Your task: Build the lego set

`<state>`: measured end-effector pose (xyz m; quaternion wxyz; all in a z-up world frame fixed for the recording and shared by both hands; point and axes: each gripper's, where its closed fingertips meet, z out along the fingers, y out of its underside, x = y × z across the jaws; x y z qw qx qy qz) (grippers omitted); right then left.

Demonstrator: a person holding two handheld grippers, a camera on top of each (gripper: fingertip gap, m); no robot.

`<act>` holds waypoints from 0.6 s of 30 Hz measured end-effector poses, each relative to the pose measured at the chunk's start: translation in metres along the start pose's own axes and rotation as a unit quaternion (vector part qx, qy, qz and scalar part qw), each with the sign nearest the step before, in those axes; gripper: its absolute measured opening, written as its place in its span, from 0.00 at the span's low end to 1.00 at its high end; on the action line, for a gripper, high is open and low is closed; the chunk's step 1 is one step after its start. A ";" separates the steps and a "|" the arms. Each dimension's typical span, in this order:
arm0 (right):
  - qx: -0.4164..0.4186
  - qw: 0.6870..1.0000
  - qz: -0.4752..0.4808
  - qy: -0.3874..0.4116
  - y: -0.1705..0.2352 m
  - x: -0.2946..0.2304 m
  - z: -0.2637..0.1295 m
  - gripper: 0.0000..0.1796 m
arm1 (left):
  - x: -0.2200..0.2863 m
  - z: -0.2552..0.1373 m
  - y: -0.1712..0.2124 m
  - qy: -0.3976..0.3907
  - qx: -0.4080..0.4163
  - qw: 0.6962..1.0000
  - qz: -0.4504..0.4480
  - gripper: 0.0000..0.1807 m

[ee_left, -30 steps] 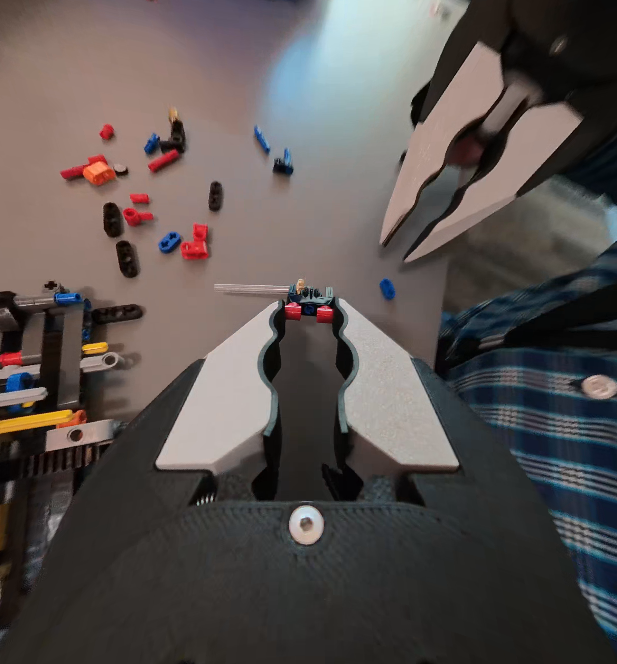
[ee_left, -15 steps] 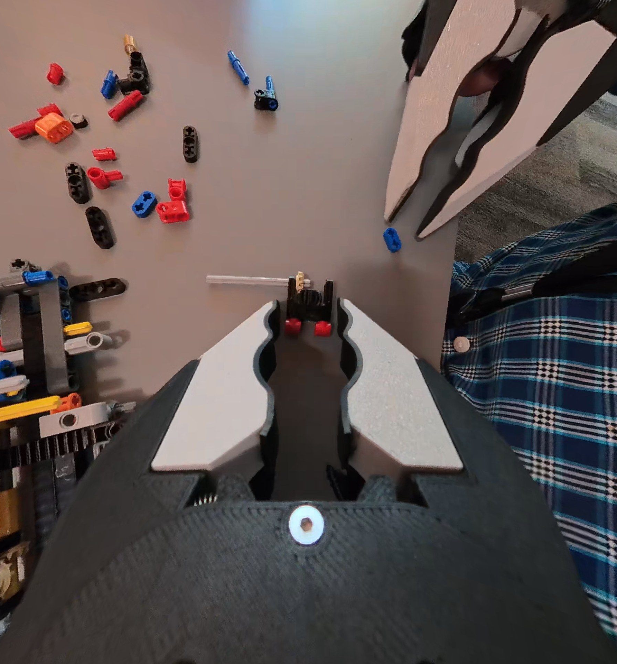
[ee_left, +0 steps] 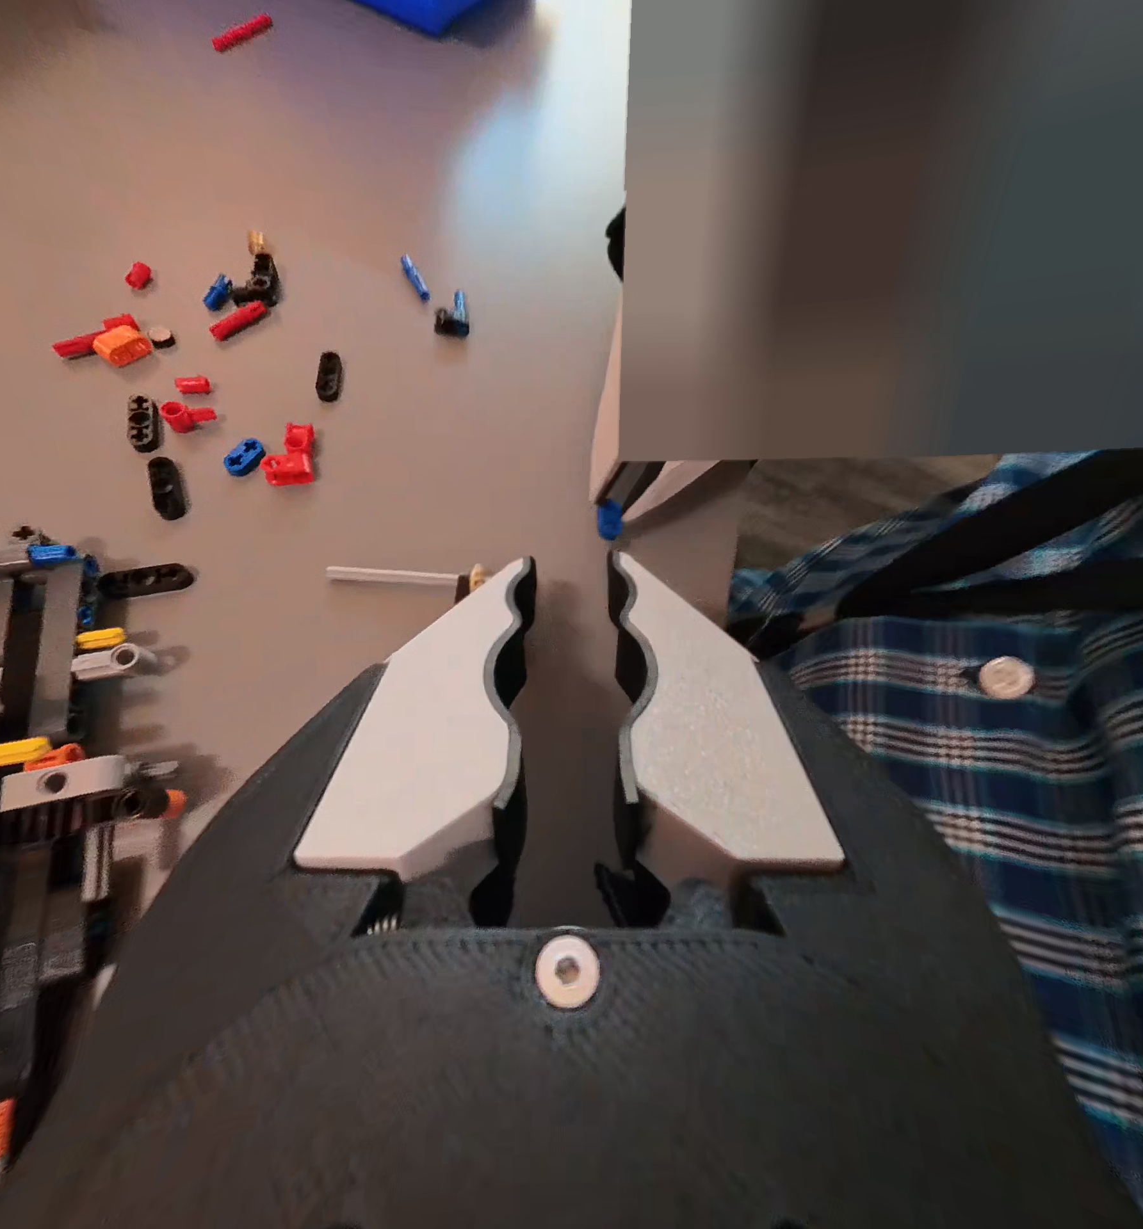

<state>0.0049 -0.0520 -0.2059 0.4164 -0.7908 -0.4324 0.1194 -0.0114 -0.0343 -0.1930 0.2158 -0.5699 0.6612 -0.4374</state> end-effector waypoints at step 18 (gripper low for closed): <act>0.046 0.983 -0.139 0.112 -0.043 0.012 -0.014 0.02 | 0.016 -0.003 -0.027 0.110 0.093 0.977 -0.154 0.01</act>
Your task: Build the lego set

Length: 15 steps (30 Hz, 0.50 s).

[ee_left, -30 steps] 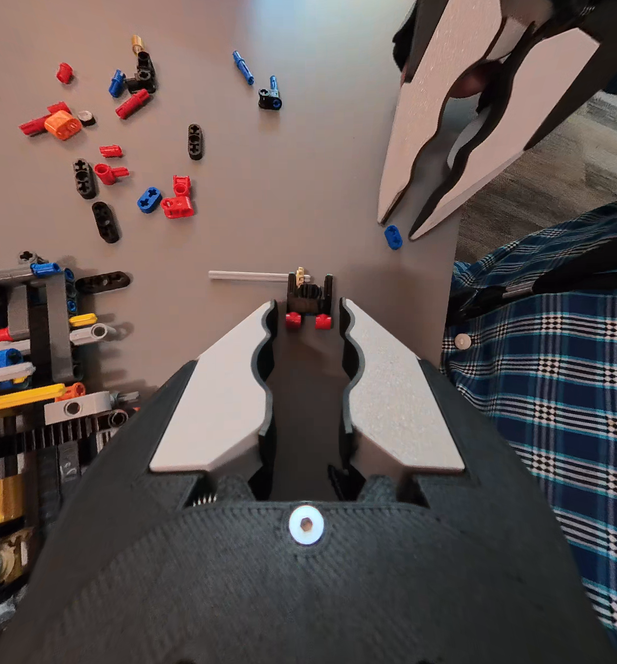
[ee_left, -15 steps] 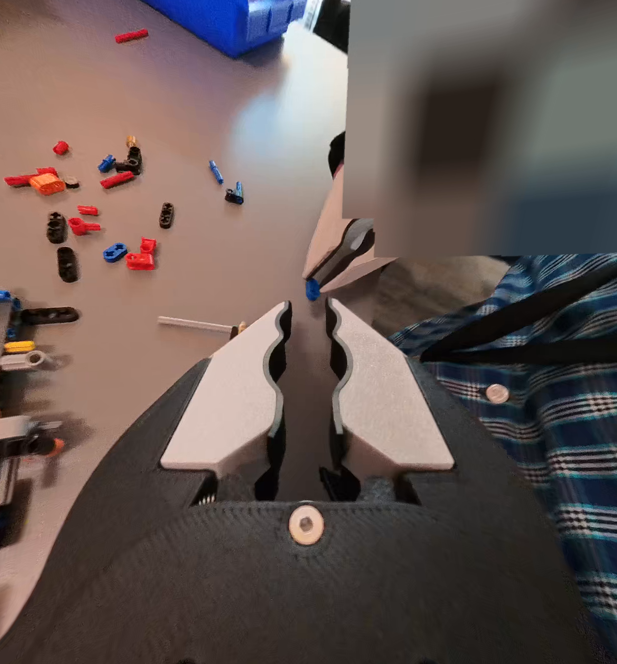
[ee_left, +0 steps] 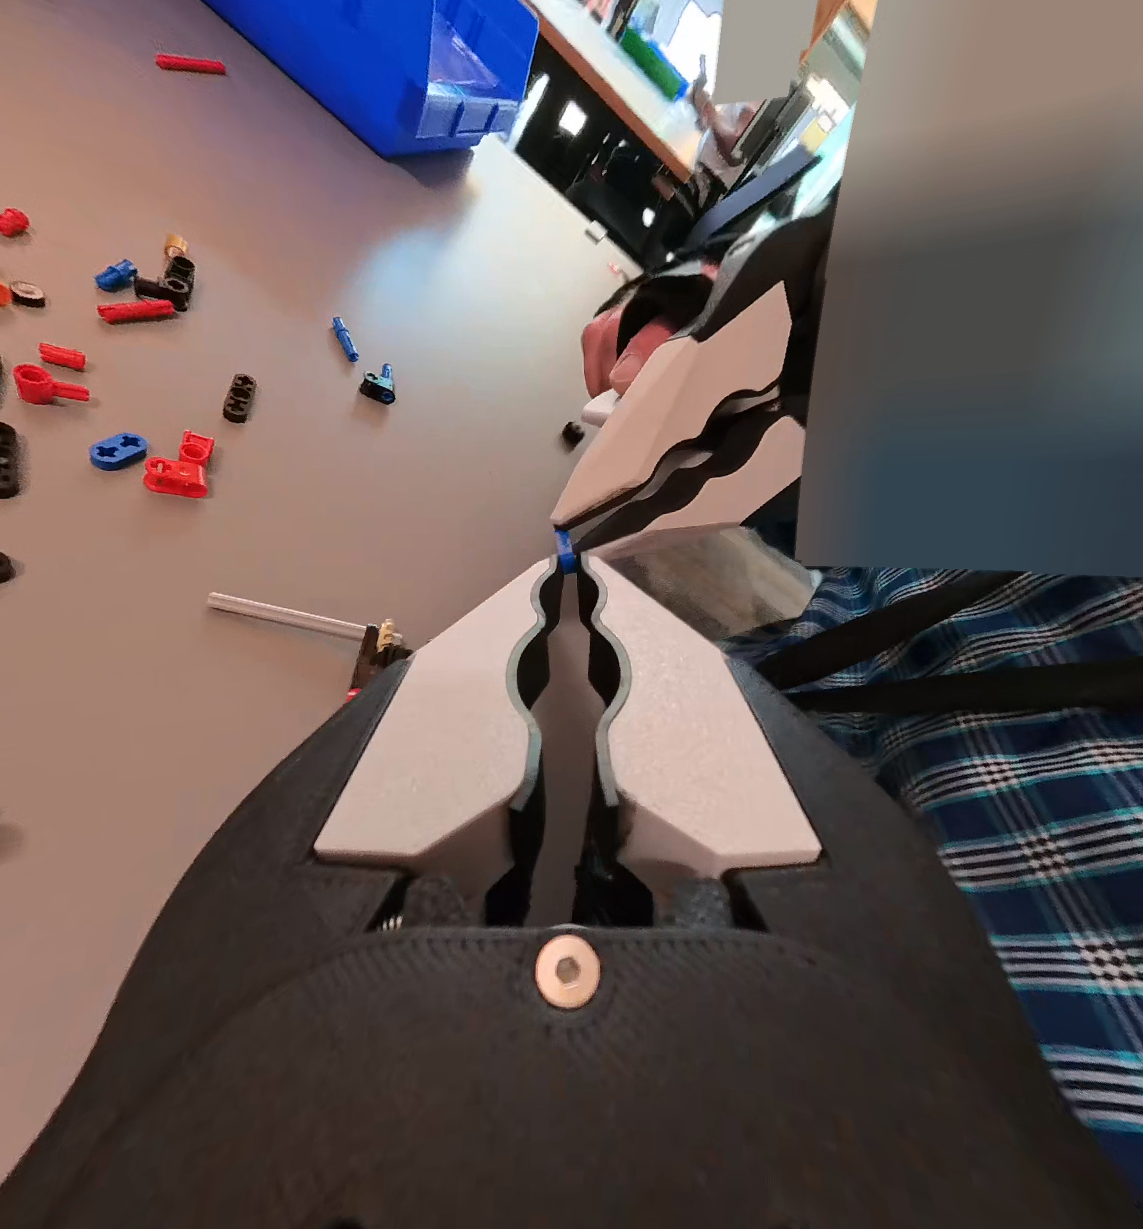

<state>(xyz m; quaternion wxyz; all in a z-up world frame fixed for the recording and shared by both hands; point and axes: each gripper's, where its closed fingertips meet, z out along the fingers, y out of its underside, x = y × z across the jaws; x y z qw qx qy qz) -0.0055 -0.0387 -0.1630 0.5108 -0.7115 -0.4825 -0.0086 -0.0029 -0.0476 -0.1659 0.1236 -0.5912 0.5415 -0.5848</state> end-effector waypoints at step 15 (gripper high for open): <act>0.020 0.981 0.108 -0.161 0.002 -0.013 0.005 0.01 | -0.005 0.002 0.014 -0.081 -0.095 0.960 0.249 0.01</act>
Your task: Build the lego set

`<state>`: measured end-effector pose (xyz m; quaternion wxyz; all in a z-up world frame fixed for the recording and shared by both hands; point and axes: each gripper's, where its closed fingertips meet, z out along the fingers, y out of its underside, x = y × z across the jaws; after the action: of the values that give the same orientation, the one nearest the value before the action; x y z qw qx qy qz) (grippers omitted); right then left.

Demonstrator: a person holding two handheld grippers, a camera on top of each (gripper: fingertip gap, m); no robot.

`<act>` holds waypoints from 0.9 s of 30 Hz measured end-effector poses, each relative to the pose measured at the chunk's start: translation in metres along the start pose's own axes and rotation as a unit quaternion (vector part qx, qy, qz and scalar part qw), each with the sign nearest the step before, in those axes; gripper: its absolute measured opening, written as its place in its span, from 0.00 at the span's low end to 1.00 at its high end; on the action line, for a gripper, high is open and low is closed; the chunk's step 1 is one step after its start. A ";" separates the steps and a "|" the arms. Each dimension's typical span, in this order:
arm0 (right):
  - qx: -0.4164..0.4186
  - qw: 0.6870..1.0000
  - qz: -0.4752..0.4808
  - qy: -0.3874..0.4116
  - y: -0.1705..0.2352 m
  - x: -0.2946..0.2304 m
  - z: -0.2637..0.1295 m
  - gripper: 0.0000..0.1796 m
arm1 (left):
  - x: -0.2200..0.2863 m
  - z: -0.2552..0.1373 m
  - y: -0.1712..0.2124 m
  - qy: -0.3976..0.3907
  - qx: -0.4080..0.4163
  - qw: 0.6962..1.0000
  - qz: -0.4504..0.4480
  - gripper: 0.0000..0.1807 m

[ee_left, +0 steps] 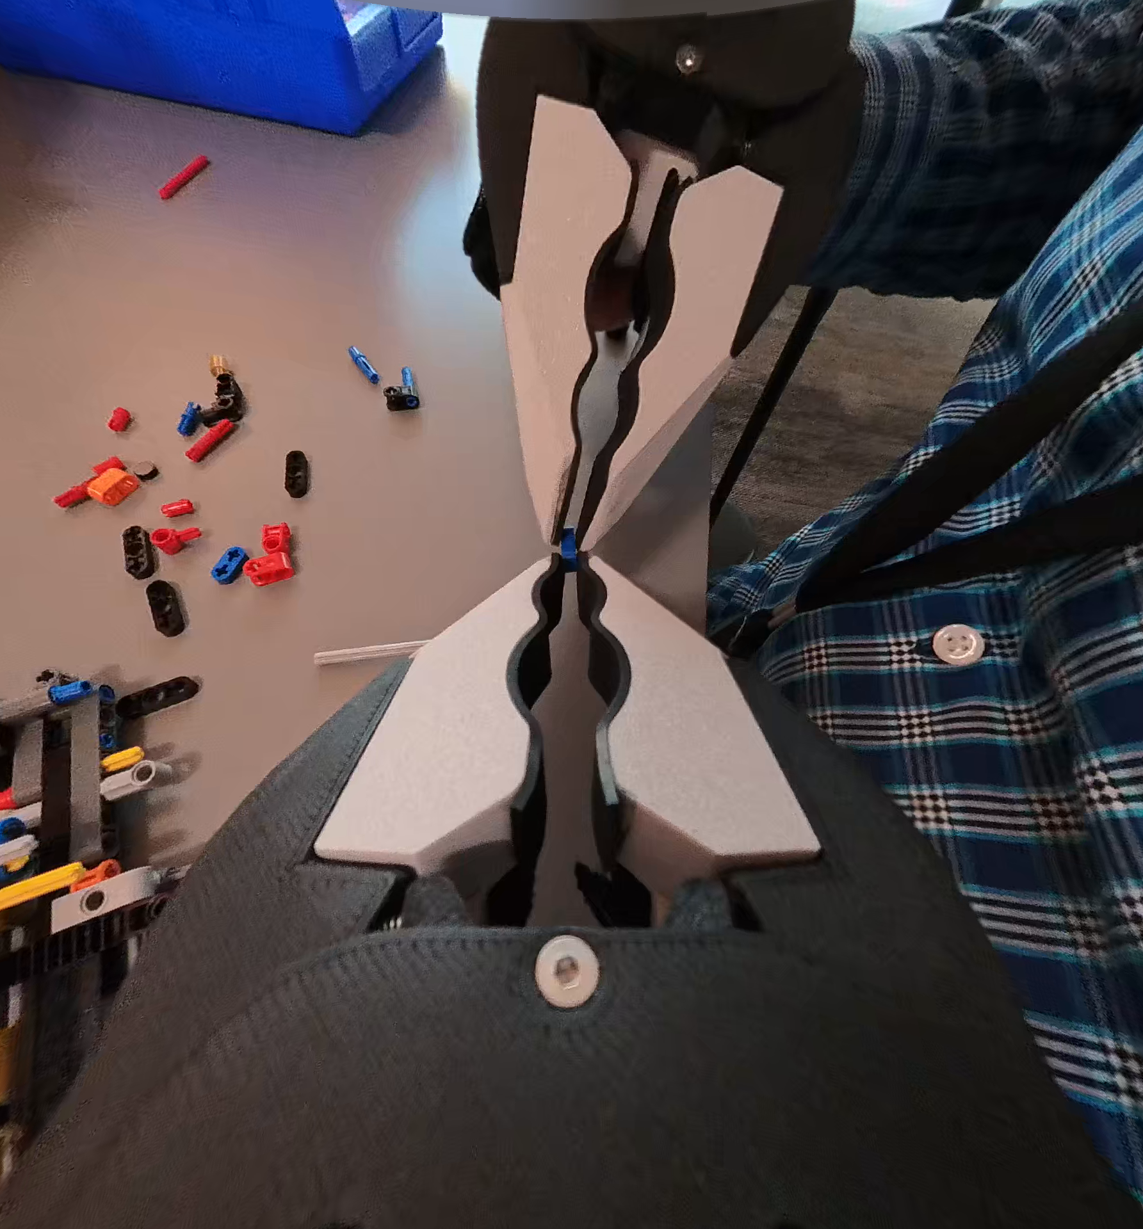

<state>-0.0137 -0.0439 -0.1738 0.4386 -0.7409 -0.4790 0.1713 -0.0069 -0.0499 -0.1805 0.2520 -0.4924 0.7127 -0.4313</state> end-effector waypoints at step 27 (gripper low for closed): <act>-0.016 0.999 0.027 -0.024 0.015 0.009 0.006 0.00 | -0.015 -0.003 0.004 -0.055 -0.001 0.998 0.033 0.05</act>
<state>-0.0048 -0.0361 -0.1876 0.4104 -0.7563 -0.4716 0.1929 -0.0059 -0.0343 -0.1836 0.3044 -0.4919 0.7141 -0.3944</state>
